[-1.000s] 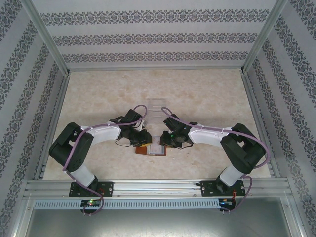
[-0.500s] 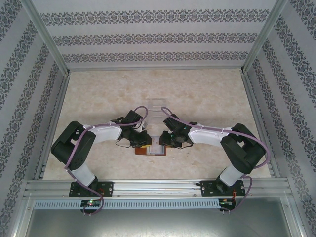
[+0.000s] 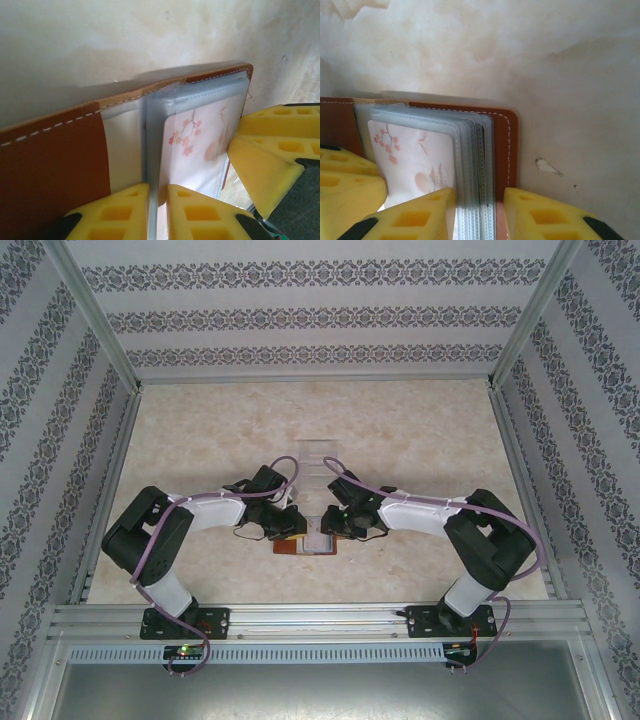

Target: Take the credit cards out of the card holder

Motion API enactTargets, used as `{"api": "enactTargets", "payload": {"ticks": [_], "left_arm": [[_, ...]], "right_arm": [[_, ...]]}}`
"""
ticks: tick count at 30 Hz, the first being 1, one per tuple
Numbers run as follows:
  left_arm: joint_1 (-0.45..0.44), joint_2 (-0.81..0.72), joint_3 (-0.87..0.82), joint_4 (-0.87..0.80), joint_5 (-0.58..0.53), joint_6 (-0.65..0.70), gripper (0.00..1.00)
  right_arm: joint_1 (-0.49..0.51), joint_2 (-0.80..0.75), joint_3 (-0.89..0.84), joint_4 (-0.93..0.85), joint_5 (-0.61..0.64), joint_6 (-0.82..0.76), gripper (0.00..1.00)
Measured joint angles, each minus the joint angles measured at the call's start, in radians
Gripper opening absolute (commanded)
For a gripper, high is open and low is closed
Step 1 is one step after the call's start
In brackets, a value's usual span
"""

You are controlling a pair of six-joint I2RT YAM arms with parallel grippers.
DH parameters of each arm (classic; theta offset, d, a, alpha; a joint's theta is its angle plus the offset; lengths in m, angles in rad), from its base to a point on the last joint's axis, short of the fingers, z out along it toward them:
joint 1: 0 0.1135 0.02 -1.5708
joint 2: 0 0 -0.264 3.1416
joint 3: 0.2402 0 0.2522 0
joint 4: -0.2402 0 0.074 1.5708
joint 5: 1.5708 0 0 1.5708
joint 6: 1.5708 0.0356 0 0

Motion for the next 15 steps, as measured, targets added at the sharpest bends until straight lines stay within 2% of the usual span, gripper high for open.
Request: {"api": "enactTargets", "payload": {"ticks": [15], "left_arm": [[0.000, -0.026, 0.001, -0.062, -0.052, 0.023, 0.15]], "right_arm": [[0.000, 0.000, 0.000, -0.002, 0.003, -0.001, 0.34]]}}
